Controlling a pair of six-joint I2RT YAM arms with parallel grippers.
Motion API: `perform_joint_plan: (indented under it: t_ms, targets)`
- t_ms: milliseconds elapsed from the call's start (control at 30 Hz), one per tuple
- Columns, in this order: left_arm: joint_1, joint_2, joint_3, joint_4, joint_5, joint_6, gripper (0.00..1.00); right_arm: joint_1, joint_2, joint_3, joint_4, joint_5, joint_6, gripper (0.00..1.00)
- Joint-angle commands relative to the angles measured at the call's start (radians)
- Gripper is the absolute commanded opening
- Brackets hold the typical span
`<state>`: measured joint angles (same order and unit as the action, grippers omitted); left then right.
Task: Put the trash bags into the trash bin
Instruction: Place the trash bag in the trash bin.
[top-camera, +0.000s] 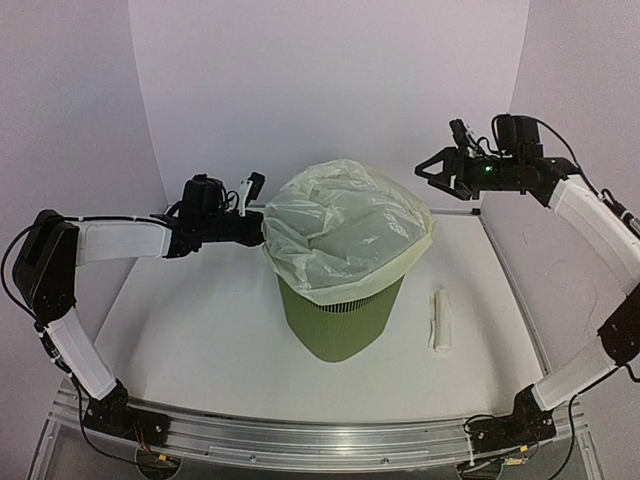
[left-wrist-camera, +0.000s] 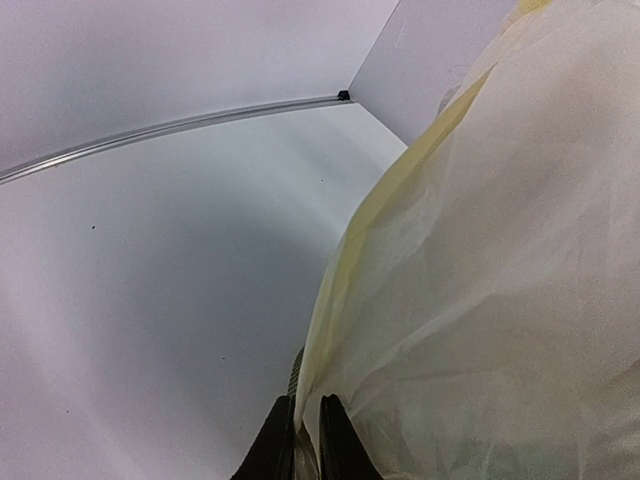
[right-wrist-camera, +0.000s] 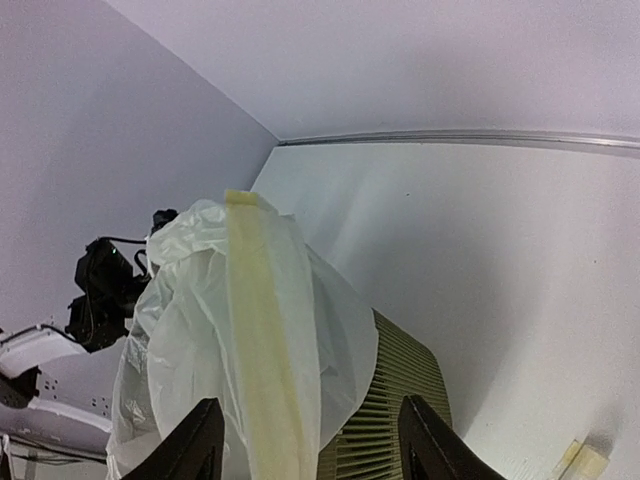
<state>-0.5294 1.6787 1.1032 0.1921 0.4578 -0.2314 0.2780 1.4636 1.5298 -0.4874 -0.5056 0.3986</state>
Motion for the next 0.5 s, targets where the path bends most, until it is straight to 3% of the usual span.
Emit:
perform_joint_plan:
  t_ms: [0,233,467]
  targets:
    - [-0.007,0.002,0.082,-0.029,-0.009,0.034,0.08,0.011,-0.007,-0.012,-0.019,-0.088,-0.177,0.63]
    - [-0.012,0.013,0.097,-0.044,-0.008,0.047,0.08,0.081,0.092,0.088,-0.035,-0.015,-0.308,0.64]
    - [-0.015,0.026,0.108,-0.049,-0.008,0.051,0.08,0.124,0.169,0.176,-0.035,0.108,-0.338,0.61]
